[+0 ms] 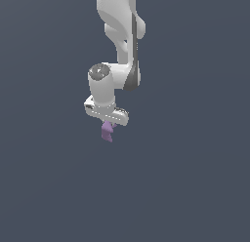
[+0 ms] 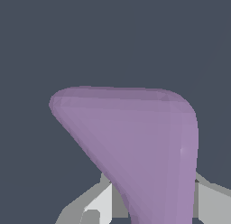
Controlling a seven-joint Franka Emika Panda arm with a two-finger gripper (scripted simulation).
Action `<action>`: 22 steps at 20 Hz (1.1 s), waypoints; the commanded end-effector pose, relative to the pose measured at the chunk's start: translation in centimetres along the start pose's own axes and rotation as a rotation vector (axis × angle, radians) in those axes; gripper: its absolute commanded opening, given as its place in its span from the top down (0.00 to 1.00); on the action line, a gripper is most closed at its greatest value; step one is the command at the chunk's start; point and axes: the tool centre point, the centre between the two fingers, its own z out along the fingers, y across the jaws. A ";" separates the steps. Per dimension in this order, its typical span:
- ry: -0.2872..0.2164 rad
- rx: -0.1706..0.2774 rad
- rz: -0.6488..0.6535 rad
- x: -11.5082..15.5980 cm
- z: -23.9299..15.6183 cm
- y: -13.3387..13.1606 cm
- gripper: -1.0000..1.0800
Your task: Pick up the object and move it to a goal position.
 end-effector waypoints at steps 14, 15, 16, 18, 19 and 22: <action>0.001 -0.001 0.000 -0.1 -9.3 -3.8 1.00; 0.001 -0.001 0.000 -0.1 -10.3 -4.2 1.00; 0.001 -0.001 0.000 -0.1 -11.3 -4.6 1.00; 0.001 -0.001 0.000 -0.1 -13.5 -5.5 1.00; 0.001 -0.001 0.000 0.0 -14.5 -6.0 1.00; 0.001 -0.001 0.000 0.0 -17.6 -7.3 1.00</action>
